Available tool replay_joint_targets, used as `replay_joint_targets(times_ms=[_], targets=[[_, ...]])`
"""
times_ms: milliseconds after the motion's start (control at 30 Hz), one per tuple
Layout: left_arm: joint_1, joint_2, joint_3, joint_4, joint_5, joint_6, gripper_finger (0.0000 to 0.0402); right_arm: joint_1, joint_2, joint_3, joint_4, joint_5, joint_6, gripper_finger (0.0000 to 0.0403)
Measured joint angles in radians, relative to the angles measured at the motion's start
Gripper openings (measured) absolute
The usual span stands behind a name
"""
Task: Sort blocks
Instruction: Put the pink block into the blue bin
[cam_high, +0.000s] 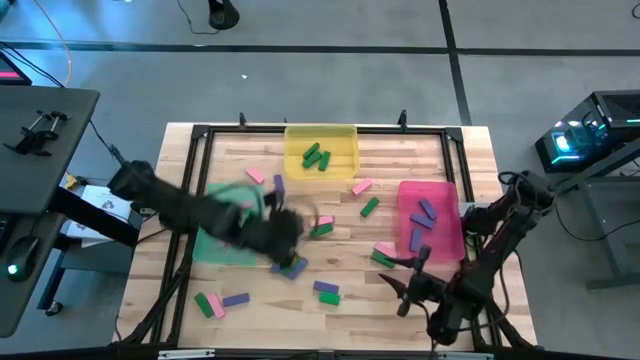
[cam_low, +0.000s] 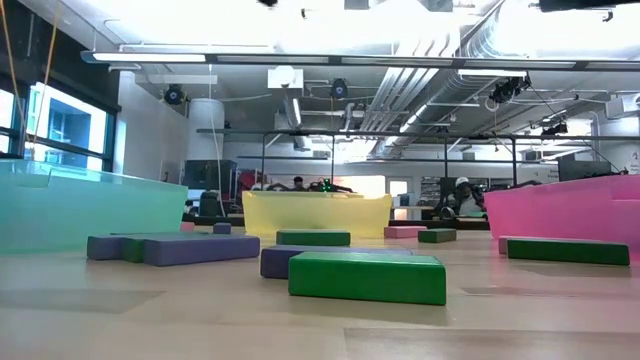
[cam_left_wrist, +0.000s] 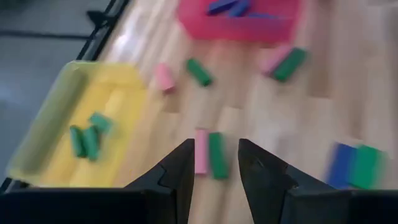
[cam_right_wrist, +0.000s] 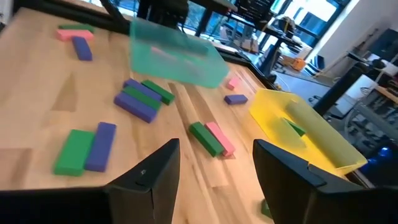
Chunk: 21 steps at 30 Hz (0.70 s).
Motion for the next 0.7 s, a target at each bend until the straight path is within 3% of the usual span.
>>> replay_joint_targets(times_ms=[133,267,400,700], targets=[[-0.168,0.034,0.000,-0.008,-0.007,-0.093,0.0109,-0.034,0.008,0.000,0.000,-0.006,-0.032,0.0188],[-0.307,0.057,0.000,-0.034,0.102,-0.271,0.0109,-0.066,0.008,0.000,0.000,-0.016,-0.041,0.0188],[-0.431,0.072,0.000,-0.076,0.207,-0.635,0.0109,-0.085,0.008,0.000,0.000,-0.035,-0.042,0.0188],[-0.639,0.193,0.000,-0.175,0.172,-1.375,0.0111,-0.089,0.008,0.000,0.001,-0.085,-0.044,0.0188]])
